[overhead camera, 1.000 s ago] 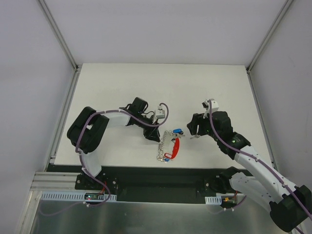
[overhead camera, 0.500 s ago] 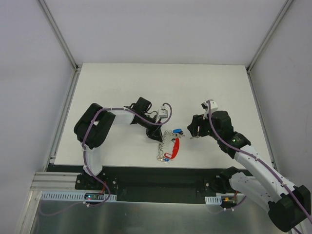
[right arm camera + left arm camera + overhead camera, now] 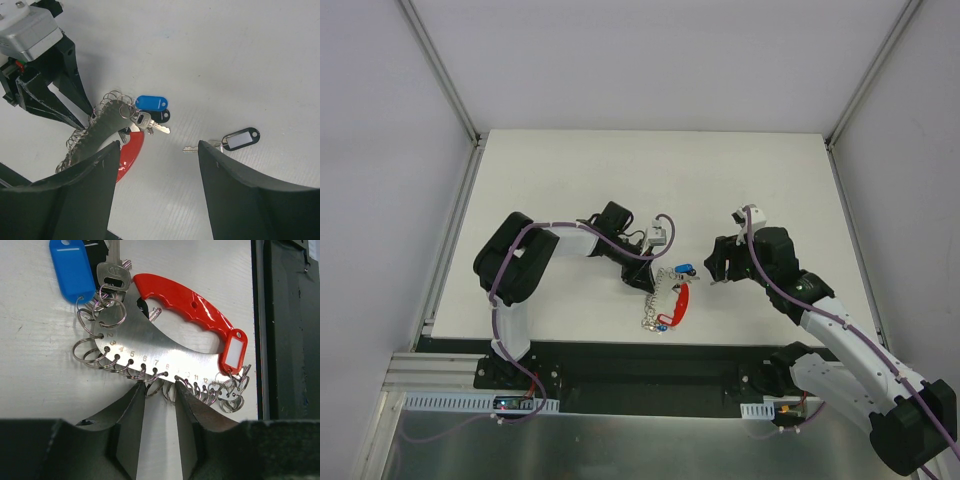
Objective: Put the keys on the keyring
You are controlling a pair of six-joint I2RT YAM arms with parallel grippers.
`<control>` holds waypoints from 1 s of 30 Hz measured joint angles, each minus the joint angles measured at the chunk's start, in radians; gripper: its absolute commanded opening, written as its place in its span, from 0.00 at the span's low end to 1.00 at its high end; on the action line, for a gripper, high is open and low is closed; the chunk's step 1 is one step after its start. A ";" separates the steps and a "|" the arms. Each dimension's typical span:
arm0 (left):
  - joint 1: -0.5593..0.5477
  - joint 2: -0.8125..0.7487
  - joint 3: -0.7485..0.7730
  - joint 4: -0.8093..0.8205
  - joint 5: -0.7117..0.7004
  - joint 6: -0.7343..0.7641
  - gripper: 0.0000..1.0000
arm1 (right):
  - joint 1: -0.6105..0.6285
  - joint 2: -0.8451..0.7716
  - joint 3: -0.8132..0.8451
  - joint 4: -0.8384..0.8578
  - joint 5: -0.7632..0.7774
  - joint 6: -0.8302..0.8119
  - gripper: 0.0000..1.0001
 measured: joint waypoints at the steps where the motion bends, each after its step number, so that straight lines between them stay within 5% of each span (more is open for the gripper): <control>1: 0.000 0.000 -0.001 0.000 0.000 0.000 0.26 | -0.001 0.000 0.000 0.000 0.000 0.000 0.66; 10: -0.005 0.000 -0.005 -0.024 -0.018 0.000 0.00 | -0.003 0.000 0.000 0.000 -0.007 0.000 0.66; 20: -0.012 -0.030 -0.020 -0.031 -0.049 -0.014 0.00 | -0.006 0.000 0.000 -0.015 -0.033 -0.010 0.66; 30: -0.013 -0.288 -0.095 -0.029 -0.183 -0.019 0.00 | -0.006 -0.007 0.014 -0.021 -0.059 -0.024 0.69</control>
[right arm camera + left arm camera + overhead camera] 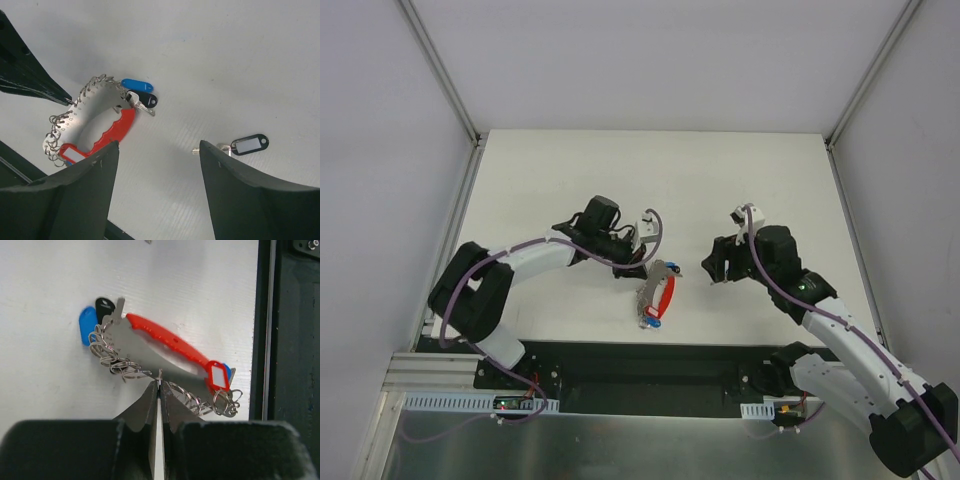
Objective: Put the keys on the keyring
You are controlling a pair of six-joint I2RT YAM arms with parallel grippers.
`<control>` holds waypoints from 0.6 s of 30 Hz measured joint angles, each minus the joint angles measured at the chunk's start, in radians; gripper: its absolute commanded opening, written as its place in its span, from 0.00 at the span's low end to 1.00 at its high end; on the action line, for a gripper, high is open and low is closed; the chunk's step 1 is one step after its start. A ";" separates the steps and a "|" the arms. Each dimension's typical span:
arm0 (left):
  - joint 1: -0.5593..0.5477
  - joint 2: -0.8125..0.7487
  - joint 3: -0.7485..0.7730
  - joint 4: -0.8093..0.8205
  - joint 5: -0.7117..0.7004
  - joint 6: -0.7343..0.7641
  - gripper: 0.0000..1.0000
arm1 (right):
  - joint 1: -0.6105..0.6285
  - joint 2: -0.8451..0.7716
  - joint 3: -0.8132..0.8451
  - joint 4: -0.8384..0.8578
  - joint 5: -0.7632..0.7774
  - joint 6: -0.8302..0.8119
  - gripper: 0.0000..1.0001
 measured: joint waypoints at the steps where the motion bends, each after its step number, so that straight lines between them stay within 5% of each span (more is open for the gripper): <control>1: 0.000 -0.029 -0.012 0.010 -0.007 -0.002 0.00 | 0.000 -0.002 0.004 0.003 -0.005 -0.002 0.69; 6: 0.000 -0.206 -0.097 0.123 -0.059 -0.063 0.00 | 0.000 -0.015 0.049 0.018 -0.051 -0.014 0.69; 11: 0.000 -0.369 -0.235 0.422 -0.127 -0.211 0.00 | 0.000 -0.008 0.136 0.071 -0.137 -0.022 0.67; 18: -0.005 -0.358 -0.283 0.759 -0.180 -0.415 0.00 | 0.000 0.116 0.232 0.201 -0.320 0.003 0.59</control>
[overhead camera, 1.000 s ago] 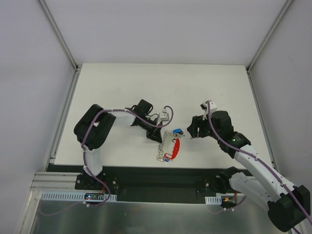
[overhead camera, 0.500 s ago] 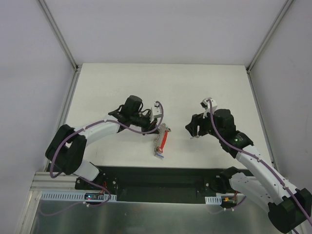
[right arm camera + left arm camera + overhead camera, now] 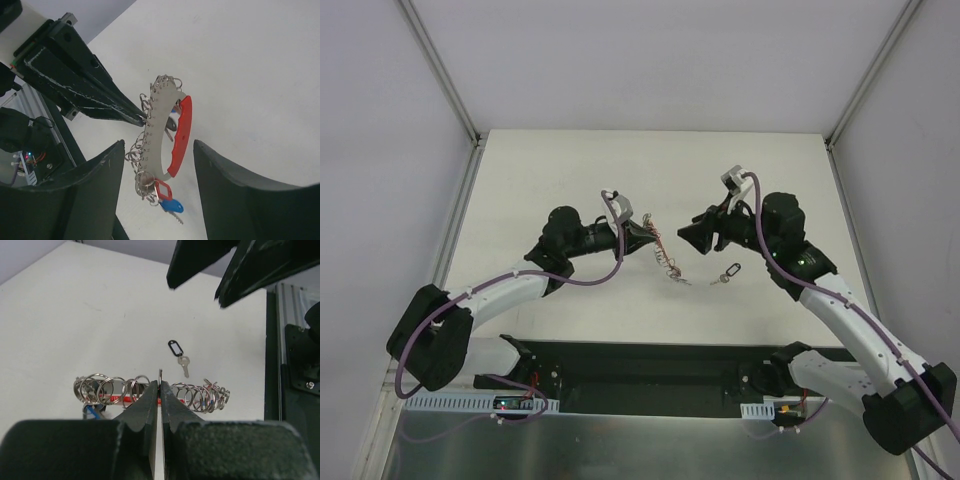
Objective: Put the keys on the keyring
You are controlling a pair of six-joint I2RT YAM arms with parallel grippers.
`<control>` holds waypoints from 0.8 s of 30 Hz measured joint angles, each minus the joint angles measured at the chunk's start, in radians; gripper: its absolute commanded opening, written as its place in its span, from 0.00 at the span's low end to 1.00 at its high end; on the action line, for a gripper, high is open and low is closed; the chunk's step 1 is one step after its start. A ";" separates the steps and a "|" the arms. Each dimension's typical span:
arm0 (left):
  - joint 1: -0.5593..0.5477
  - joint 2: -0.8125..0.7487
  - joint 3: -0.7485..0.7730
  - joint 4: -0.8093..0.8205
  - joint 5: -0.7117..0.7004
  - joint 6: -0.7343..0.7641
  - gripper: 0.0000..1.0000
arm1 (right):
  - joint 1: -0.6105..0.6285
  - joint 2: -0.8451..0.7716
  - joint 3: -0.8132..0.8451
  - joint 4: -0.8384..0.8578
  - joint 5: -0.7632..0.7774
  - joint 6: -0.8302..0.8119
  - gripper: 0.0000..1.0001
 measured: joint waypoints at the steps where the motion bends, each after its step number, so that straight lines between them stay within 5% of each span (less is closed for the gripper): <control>1: 0.000 0.004 0.000 0.035 -0.002 -0.026 0.00 | 0.000 0.018 0.002 0.016 -0.021 0.003 0.59; 13: 0.024 -0.040 -0.001 0.187 0.043 -0.187 0.00 | -0.024 0.122 0.091 0.040 -0.228 -0.046 0.50; 24: 0.035 -0.051 0.103 0.113 0.174 -0.202 0.00 | -0.058 0.174 0.275 -0.080 -0.392 -0.183 0.43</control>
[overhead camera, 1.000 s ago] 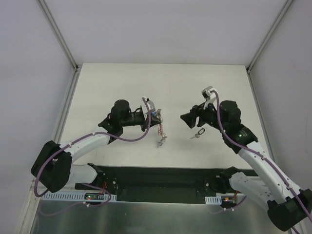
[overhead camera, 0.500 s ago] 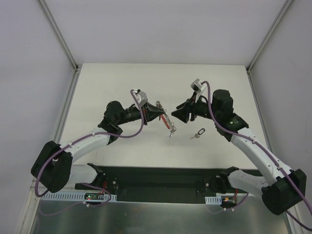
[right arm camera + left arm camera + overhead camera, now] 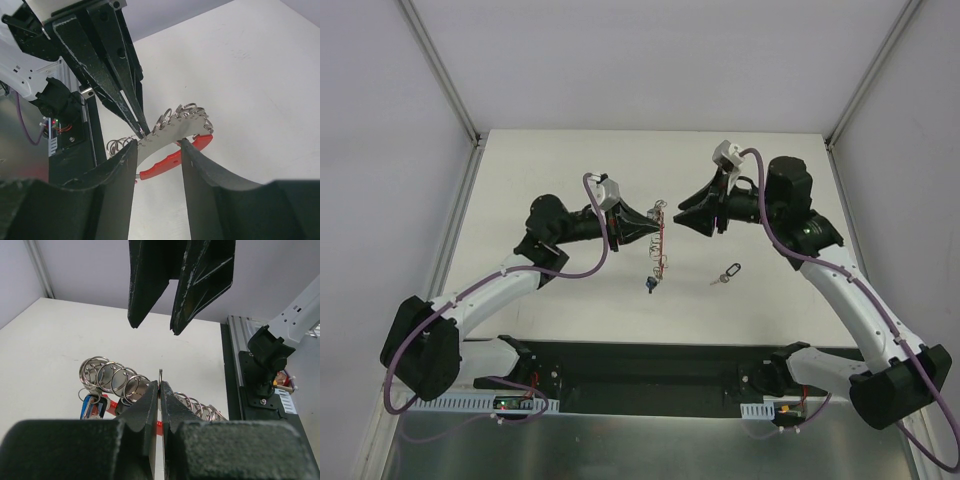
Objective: Put the keys on the keyring
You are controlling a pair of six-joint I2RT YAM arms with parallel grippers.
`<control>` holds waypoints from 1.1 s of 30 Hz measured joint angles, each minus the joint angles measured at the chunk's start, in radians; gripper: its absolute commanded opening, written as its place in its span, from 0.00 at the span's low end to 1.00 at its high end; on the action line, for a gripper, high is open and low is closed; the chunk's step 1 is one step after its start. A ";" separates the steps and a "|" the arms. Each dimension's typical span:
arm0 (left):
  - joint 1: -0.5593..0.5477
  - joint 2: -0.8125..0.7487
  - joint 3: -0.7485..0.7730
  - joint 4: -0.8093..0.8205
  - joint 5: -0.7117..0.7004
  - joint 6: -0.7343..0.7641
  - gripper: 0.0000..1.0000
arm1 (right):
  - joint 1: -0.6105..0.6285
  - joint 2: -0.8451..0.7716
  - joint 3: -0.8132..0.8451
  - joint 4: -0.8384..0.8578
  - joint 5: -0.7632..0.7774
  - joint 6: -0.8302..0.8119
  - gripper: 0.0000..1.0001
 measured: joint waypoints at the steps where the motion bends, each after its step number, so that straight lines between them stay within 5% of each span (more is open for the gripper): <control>1: 0.000 -0.003 0.009 -0.014 0.011 0.008 0.00 | -0.002 0.000 0.006 -0.015 -0.004 -0.009 0.45; 7: 0.000 -0.035 0.024 -0.111 0.030 0.074 0.00 | -0.038 -0.003 0.012 -0.124 0.060 -0.024 0.50; 19: 0.023 -0.152 -0.072 -0.313 -0.078 0.227 0.00 | -0.063 -0.043 -0.086 -0.477 0.584 0.109 0.47; 33: 0.033 -0.282 -0.115 -0.510 -0.161 0.351 0.00 | -0.064 0.056 -0.319 -0.460 0.868 0.401 0.43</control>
